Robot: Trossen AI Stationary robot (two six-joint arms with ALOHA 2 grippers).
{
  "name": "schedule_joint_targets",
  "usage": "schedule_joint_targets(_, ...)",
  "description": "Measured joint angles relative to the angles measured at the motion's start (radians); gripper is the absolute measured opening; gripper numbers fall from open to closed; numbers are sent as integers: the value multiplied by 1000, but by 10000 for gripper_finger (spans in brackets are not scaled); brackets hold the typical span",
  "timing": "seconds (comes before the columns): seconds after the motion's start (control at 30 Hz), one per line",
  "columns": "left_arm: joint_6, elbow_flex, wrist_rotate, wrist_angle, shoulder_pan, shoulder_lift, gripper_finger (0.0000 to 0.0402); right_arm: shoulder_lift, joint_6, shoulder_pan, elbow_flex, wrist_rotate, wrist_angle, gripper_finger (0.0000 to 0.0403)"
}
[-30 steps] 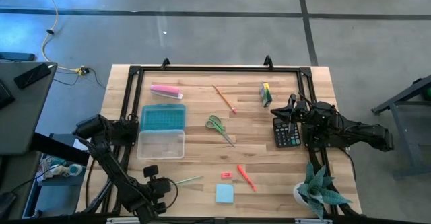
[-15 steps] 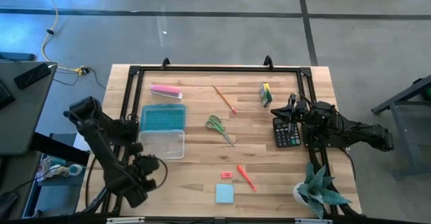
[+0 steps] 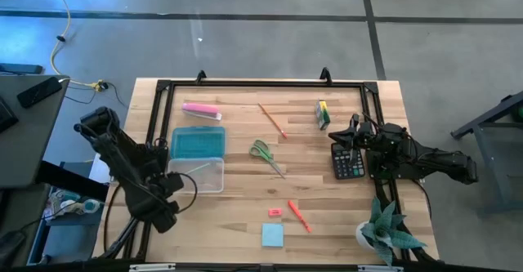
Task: Pack school essentials
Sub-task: Put the blue pencil into the supply box, then put the yellow pencil into the supply box
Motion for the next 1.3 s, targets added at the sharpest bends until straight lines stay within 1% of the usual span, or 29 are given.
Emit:
schedule_joint_targets(0.2,120,-52,6,74,87,-2,26,0,0,0,0,0,0,0)
schedule_joint_targets(0.47,319,-59,-14,82,223,-2,26,0,0,0,0,0,0,0)
schedule_joint_targets(0.57,374,-59,-17,116,263,-2,26,0,0,0,0,0,0,0)
schedule_joint_targets(0.7,403,-59,-4,137,302,-2,26,0,0,0,0,0,0,0)
schedule_joint_targets(0.87,416,-59,7,146,325,-2,27,0,0,0,0,0,0,0)
schedule_joint_targets(0.97,434,-59,7,155,328,-2,39,0,0,0,0,0,0,0)
schedule_joint_targets(1.1,473,-59,11,198,327,-2,71,0,0,0,0,0,0,0)
schedule_joint_targets(1.3,474,-59,9,206,327,-2,115,0,0,0,0,0,0,0)
